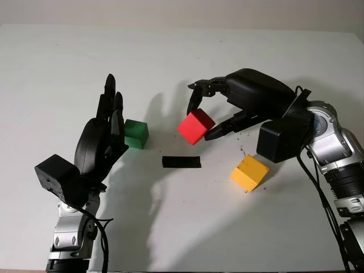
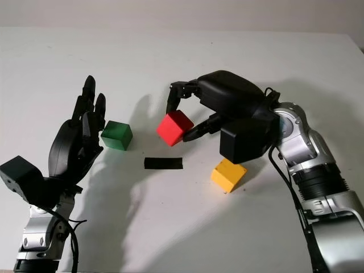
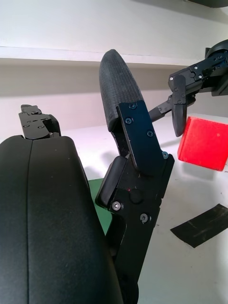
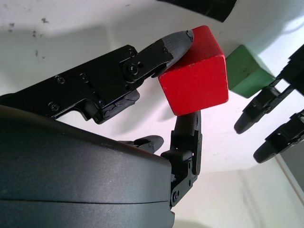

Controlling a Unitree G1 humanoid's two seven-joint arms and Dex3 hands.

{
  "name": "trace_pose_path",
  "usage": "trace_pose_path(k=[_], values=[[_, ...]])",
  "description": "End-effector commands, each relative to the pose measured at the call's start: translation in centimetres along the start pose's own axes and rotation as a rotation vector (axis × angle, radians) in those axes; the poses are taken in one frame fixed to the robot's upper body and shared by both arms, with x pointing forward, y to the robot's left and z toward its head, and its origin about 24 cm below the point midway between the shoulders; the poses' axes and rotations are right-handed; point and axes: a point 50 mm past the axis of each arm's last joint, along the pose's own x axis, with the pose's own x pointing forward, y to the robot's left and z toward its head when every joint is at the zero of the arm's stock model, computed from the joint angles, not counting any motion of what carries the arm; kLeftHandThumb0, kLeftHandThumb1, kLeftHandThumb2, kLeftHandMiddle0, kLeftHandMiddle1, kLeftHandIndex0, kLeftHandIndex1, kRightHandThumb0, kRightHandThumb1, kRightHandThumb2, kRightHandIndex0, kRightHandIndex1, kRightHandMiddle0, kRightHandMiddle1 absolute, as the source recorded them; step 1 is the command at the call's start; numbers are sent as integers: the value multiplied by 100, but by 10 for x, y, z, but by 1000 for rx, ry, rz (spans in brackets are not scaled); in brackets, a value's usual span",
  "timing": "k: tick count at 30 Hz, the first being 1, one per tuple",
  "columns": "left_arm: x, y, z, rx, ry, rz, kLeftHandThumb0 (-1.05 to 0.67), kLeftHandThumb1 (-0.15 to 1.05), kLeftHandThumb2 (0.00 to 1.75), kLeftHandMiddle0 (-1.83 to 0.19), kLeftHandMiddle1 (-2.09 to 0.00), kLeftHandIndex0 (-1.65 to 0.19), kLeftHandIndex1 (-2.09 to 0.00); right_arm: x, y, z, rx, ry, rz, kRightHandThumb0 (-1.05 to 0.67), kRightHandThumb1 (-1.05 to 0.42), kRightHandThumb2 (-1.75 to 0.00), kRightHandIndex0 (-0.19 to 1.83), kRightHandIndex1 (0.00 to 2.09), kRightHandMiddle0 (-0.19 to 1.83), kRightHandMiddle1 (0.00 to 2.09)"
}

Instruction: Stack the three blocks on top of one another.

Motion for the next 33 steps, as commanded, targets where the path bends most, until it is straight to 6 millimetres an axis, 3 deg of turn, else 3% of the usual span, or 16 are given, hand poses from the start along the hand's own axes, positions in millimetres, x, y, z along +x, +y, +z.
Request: trace_pose_path(k=[1, 7, 12, 16, 33], values=[[-2, 0, 2, 4, -14, -5, -80, 105, 72, 19, 0, 19, 0, 4, 2, 6, 24, -29, 15, -45, -95, -6, 38, 3, 41, 149], [-2, 0, 4, 5, -14, 2, -80, 105, 73, 19, 0, 19, 0, 19, 7, 14, 48, -31, 119, -46, -94, -5, 36, 2, 44, 152], [-3, 0, 4, 6, -12, -1, -81, 105, 73, 19, 0, 19, 0, 28, 4, 14, -95, -41, 212, -46, -95, -6, 32, 1, 41, 150], [-4, -1, 4, 5, -9, 3, -81, 105, 72, 19, 0, 19, 0, 33, 4, 11, -109, -60, 244, -46, -94, -5, 29, 1, 42, 149], [-8, -2, 3, 4, 10, 17, -81, 105, 72, 19, 0, 19, 0, 37, 13, 12, -90, -105, 280, -48, -97, -6, 25, 3, 36, 148]])
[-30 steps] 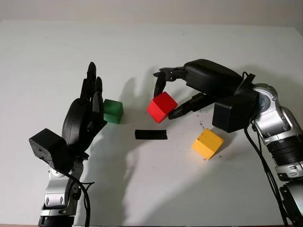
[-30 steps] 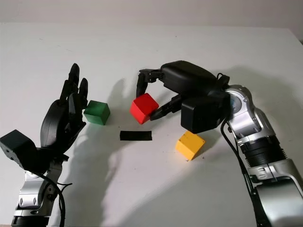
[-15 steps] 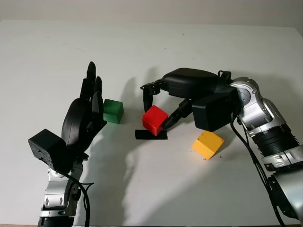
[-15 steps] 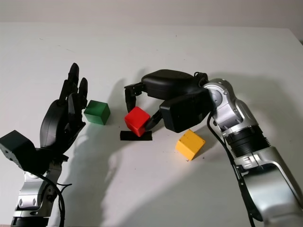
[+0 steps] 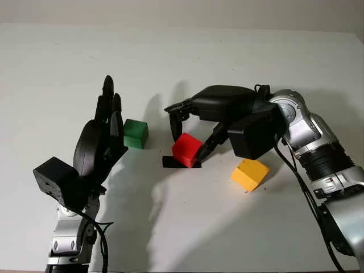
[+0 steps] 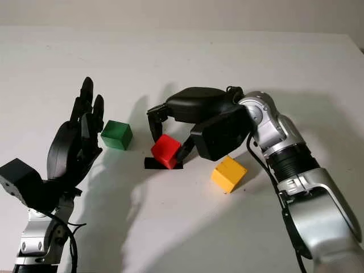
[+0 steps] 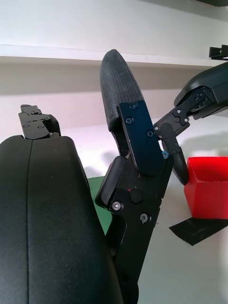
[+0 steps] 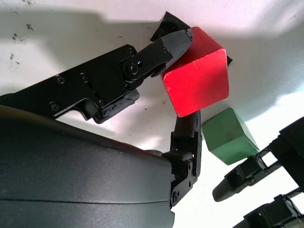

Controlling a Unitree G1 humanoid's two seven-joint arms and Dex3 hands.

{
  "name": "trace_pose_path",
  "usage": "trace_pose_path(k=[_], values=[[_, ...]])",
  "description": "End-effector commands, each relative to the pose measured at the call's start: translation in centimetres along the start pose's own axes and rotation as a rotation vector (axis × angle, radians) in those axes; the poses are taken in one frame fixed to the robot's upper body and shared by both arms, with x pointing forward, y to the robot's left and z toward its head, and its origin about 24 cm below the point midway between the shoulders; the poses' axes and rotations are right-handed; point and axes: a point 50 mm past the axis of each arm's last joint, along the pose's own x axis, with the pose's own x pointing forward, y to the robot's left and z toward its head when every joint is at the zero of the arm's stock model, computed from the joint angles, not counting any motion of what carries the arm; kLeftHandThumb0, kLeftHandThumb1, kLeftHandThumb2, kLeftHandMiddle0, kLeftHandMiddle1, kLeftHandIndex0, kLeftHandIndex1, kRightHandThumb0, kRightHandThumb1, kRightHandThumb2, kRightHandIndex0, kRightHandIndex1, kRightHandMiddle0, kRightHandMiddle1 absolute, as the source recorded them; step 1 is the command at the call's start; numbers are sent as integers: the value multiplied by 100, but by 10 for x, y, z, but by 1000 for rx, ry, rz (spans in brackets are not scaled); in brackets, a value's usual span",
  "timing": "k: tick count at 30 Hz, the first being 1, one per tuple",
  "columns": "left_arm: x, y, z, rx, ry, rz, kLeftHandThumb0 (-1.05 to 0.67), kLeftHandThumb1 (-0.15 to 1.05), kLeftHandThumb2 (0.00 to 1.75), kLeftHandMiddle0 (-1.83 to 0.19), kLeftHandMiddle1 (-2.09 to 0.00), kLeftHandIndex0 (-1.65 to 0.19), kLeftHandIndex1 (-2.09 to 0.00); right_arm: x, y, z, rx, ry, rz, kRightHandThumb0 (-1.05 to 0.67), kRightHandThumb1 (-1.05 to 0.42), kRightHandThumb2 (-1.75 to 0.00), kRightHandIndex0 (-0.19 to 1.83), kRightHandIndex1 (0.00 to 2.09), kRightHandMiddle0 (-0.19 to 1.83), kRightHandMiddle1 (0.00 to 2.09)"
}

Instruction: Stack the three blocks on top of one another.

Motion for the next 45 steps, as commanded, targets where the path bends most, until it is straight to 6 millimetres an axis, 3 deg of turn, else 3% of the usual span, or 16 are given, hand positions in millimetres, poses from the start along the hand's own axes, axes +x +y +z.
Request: trace_pose_path(k=[1, 5, 18, 28, 35, 38, 39, 41, 45], values=[[-4, -1, 0, 0, 4, -2, -81, 105, 71, 19, 0, 19, 0, 1, -1, 1, 17, -25, -33, -49, -97, -5, 26, 3, 37, 149], [-4, 0, -1, 1, 6, -5, -81, 105, 71, 19, 0, 19, 0, 4, 3, 0, 77, -30, -51, -51, -96, -5, 26, 4, 39, 153], [-5, 0, 0, 2, 3, -4, -81, 105, 70, 19, 0, 19, 0, 9, 16, -7, -4, -25, -18, -53, -98, -6, 26, 5, 38, 149], [-5, 0, 1, 6, 7, 0, -81, 105, 70, 19, 0, 19, 0, 7, 19, -14, 44, 19, 23, -50, -97, -5, 23, 4, 36, 145], [-5, 0, 1, 8, 8, 2, -81, 105, 70, 19, 0, 19, 0, 3, 21, -21, 58, 56, 37, -57, -97, -5, 20, 3, 35, 139], [-5, 1, 0, 12, 7, 2, -81, 105, 70, 19, 0, 19, 0, 1, 18, -23, 61, 72, 45, -66, -94, -5, 12, 3, 17, 111], [-5, 1, 0, 10, 7, 0, -81, 105, 70, 19, 0, 19, 0, 0, 18, -23, 60, 76, 49, -71, -92, -5, 3, 2, 6, 91], [-5, 1, 0, 1, 10, 3, -81, 105, 69, 19, 0, 19, 0, -2, 15, -23, 39, 82, 64, -76, -91, -5, -6, 4, 3, 63], [-4, 0, 0, 6, 10, 6, -81, 105, 69, 19, 0, 19, 0, -11, 4, -22, -1, 90, 67, -87, -93, -6, -18, 1, -12, 32]])
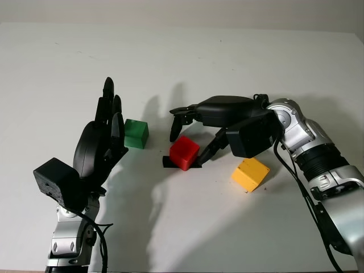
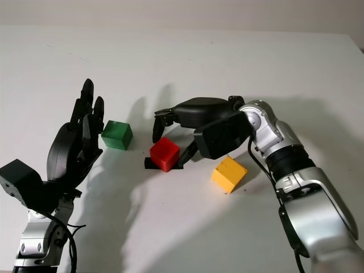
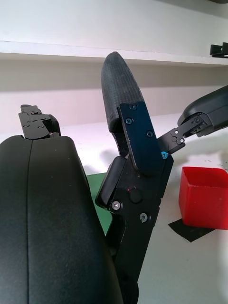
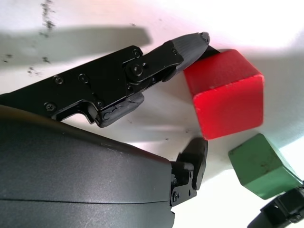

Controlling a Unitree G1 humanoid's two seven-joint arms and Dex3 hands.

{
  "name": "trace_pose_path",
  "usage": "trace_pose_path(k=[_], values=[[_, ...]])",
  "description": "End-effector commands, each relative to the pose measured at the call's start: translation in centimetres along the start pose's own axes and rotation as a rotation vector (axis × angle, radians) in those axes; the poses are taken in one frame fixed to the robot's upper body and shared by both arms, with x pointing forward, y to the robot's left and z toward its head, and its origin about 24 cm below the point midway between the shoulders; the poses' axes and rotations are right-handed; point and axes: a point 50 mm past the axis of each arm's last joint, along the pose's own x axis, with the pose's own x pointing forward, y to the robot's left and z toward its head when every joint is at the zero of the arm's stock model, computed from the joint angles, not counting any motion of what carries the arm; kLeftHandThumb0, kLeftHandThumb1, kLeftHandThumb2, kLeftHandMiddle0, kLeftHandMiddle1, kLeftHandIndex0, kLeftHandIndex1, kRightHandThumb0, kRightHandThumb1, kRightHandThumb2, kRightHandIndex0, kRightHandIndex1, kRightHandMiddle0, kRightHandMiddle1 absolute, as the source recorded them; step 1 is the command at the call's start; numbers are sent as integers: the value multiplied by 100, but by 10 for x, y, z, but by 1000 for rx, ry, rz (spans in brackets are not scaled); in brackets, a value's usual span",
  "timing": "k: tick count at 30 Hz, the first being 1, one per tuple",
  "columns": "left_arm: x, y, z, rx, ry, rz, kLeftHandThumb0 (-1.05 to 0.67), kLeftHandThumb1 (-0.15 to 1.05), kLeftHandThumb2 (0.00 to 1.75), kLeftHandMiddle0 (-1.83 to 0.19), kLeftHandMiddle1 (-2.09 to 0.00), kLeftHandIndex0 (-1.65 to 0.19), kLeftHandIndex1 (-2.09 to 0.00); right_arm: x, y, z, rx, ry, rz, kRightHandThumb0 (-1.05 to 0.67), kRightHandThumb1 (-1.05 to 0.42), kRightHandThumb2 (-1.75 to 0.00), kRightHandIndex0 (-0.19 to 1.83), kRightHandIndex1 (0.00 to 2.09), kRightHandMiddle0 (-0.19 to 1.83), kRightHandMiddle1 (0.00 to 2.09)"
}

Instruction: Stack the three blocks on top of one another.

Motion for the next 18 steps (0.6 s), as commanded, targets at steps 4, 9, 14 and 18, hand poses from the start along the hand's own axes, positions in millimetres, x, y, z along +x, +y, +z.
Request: trace_pose_path(k=[4, 9, 14, 18], values=[[-2, 0, 1, 8, 4, 4, -82, 105, 69, 19, 0, 19, 0, -22, -27, 5, -16, -6, -99, -86, -92, -5, -19, 0, -17, 23], [-1, 2, 0, 11, -7, -1, -80, 105, 71, 19, 0, 19, 0, -51, -43, 5, 8, 12, -236, -87, -92, -5, -19, 0, -11, 23], [0, 7, 0, 13, -14, 5, -81, 105, 70, 19, 0, 19, 0, -86, -54, 1, 94, 44, -341, -82, -91, -5, -19, 2, 0, 25], [2, 9, 2, 18, -24, -6, -80, 105, 71, 19, 0, 19, 0, -114, -54, 0, 115, 49, -397, -79, -92, -5, -16, 4, 9, 26]])
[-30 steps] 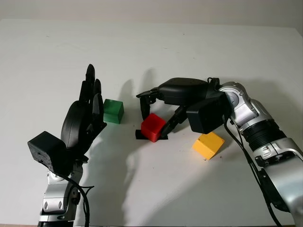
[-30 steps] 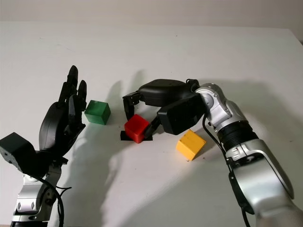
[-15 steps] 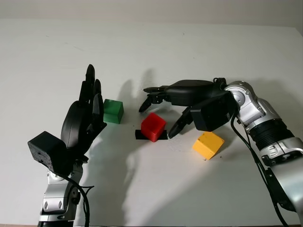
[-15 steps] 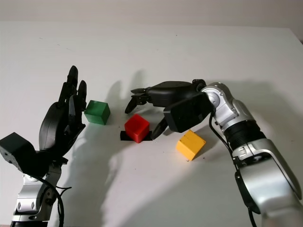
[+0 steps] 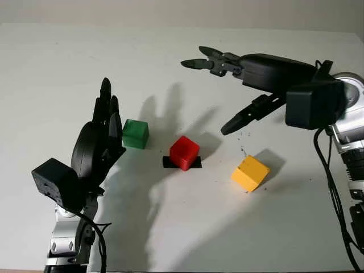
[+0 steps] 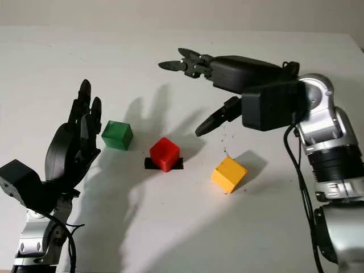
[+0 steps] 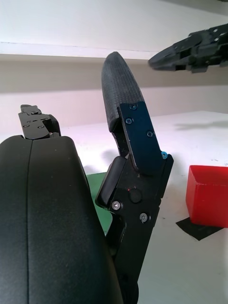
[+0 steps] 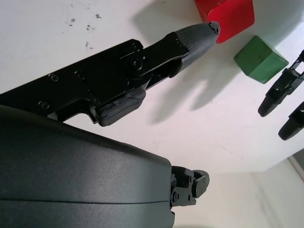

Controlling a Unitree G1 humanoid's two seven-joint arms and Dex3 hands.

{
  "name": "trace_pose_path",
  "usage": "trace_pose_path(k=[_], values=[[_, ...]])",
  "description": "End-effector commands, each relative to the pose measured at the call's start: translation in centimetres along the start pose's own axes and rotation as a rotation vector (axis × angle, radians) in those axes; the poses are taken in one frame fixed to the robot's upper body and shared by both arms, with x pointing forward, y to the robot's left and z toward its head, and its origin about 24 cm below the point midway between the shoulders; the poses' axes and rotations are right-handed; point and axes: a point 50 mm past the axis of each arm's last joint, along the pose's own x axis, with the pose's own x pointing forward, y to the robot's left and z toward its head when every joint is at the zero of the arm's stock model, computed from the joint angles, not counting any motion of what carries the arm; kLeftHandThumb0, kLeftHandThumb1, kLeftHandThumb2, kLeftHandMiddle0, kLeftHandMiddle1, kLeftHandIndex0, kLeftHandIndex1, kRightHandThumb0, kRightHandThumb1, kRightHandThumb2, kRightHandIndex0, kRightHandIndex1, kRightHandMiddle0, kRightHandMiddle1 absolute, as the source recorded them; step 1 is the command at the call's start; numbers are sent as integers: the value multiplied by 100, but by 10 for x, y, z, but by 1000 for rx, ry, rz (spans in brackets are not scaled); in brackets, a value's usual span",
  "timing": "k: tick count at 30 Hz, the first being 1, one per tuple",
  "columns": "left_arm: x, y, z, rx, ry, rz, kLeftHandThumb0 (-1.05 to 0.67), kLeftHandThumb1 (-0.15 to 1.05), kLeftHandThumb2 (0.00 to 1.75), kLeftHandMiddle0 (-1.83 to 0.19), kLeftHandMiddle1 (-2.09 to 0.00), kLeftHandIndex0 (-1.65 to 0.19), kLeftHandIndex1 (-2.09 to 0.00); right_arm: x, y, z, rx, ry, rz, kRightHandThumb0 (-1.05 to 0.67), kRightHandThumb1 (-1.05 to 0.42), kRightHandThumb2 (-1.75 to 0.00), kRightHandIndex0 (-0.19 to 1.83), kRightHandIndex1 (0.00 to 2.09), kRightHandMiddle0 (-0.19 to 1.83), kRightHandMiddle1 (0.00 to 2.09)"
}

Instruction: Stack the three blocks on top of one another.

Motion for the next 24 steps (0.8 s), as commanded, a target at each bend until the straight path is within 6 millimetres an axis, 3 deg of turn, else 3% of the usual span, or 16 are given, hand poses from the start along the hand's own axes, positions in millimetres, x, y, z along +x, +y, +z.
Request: trace_pose_path(k=[1, 5, 15, 24], values=[[1, 2, 3, 1, -14, -6, -80, 105, 71, 19, 0, 19, 0, -17, -5, 1, -7, 12, -17, -77, -91, -5, -16, 4, 10, 26], [1, 2, 4, 2, -18, 0, -80, 105, 71, 19, 0, 19, 0, -39, 1, 2, -68, 67, 36, -76, -92, -6, -13, 6, 16, 22], [0, 3, 9, 3, -4, 7, -81, 105, 70, 19, 0, 19, 0, -85, 45, 3, 75, 175, 157, -67, -88, -4, -19, 1, 16, 11], [-1, 2, 8, -3, -8, 3, -80, 105, 69, 19, 0, 19, 0, -93, 69, 0, 106, 157, 226, -70, -87, -5, -19, 0, 14, 8]])
